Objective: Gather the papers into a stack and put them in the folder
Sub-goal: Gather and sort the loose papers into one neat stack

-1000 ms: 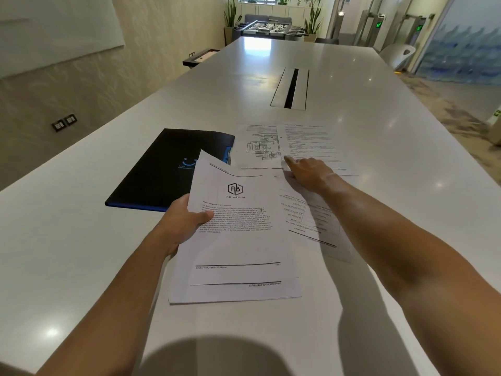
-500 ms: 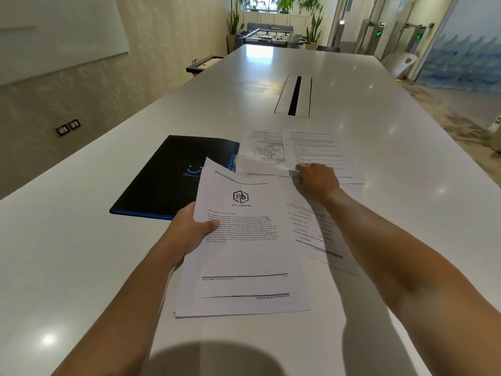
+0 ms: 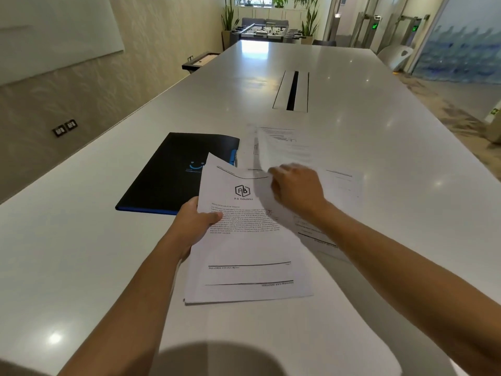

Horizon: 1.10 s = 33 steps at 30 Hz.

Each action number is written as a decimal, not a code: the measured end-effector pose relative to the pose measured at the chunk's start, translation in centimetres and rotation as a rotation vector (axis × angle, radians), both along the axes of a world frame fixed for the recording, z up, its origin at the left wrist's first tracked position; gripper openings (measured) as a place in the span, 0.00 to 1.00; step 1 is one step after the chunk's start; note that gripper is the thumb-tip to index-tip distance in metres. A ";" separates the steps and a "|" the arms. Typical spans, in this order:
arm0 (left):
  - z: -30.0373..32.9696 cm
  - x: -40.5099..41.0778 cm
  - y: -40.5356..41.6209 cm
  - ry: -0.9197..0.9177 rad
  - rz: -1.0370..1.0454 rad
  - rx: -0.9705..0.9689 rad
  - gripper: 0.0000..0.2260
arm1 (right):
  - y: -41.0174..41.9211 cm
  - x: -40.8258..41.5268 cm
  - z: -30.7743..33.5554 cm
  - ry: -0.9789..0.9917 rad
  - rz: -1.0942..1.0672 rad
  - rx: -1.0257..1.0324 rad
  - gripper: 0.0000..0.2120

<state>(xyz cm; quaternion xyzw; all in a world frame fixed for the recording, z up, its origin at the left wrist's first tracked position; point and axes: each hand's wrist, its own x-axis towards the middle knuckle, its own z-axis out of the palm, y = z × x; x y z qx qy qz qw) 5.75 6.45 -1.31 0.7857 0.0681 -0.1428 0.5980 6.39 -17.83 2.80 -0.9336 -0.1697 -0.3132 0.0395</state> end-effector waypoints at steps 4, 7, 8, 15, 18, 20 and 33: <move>0.1 -0.1 0.1 0.005 0.047 -0.024 0.09 | 4.5 -6.0 -0.4 0.018 0.204 -0.066 0.04; 0.9 -0.2 -0.1 0.034 0.108 -0.052 0.16 | 7.0 -8.8 -1.4 0.050 0.309 -0.122 0.09; 1.1 -0.2 -0.2 0.053 0.091 -0.070 0.19 | 7.6 -9.4 -1.7 0.071 0.339 -0.124 0.14; 0.9 -0.7 -0.1 0.017 0.005 -0.084 0.15 | 9.2 -11.1 -2.9 0.256 0.471 -0.121 0.13; 0.5 -0.8 -0.1 -0.093 -0.029 -0.029 0.19 | 9.0 -11.4 -2.7 0.339 0.525 -0.119 0.16; 0.5 -1.0 0.2 -0.139 -0.072 -0.091 0.22 | 8.3 -11.3 -2.2 0.335 0.509 -0.008 0.18; 1.6 3.0 0.7 -0.226 0.007 -0.240 0.22 | -6.8 2.4 -1.2 0.431 -0.621 0.819 0.17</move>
